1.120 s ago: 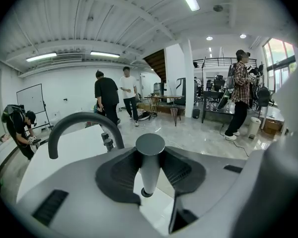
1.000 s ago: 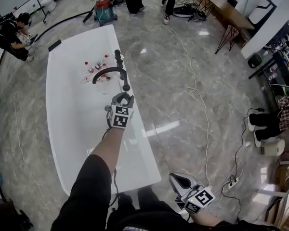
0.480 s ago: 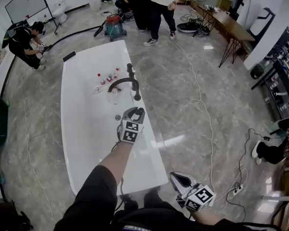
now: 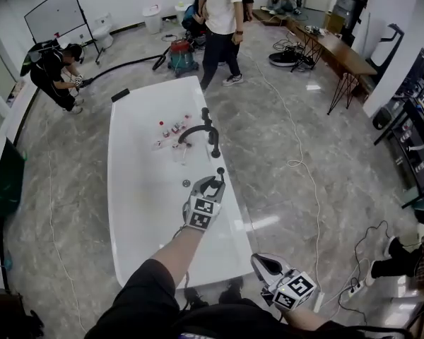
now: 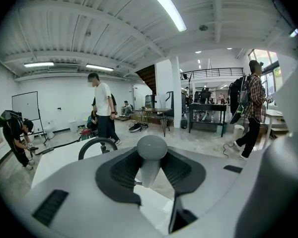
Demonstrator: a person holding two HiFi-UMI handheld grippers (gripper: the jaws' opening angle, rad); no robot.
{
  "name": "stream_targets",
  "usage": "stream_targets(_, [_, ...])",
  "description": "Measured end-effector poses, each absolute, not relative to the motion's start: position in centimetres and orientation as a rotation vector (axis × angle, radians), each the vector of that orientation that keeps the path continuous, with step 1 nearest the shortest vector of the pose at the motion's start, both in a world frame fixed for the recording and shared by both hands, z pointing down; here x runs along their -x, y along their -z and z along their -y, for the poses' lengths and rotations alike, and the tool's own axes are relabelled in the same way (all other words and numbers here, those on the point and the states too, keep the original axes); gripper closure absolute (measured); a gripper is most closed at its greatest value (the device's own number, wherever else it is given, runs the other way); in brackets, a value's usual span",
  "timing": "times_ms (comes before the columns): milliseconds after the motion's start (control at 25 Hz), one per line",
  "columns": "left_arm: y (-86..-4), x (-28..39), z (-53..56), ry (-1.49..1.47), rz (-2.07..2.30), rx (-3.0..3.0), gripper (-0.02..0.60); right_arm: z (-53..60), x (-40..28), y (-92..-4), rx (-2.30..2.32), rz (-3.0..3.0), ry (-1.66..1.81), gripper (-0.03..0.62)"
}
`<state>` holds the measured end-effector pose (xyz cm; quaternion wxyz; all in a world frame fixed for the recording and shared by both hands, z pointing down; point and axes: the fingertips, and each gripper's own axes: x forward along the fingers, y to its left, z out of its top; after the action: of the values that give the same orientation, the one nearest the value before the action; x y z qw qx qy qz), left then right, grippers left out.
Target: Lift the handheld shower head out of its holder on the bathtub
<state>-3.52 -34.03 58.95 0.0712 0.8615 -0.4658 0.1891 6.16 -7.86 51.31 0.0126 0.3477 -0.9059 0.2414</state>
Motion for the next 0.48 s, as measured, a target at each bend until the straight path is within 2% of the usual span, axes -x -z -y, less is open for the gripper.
stream_targets(480, [-54.3, 7.2, 25.5, -0.480, 1.396, -2.618, 0.445, 5.3, -2.0, -49.3, -0.994, 2.889, -0.712, 0.602])
